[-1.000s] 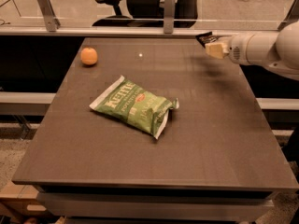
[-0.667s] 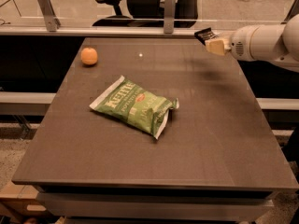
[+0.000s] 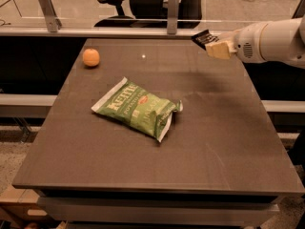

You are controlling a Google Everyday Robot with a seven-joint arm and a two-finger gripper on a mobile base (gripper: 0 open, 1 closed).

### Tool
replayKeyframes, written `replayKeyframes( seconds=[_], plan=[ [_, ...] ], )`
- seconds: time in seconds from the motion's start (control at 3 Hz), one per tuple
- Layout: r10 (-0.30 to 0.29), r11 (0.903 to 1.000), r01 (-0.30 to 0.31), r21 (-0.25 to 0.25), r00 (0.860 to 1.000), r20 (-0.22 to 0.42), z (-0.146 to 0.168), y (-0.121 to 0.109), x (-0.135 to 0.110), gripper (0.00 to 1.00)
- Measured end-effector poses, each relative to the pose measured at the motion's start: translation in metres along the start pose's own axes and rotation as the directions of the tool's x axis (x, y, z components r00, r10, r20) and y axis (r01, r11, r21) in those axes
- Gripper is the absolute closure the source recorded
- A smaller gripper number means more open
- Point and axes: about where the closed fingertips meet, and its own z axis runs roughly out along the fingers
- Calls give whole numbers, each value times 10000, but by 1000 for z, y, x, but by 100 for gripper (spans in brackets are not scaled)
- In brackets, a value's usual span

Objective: Move rxbar chocolate near green jalapeno chip bag

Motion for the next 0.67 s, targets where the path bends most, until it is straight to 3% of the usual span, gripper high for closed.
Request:
replayKeyframes(
  seconds=[0.67],
  plan=[
    [139, 9995, -139, 280, 9999, -1, -38, 37, 17, 100]
  ],
)
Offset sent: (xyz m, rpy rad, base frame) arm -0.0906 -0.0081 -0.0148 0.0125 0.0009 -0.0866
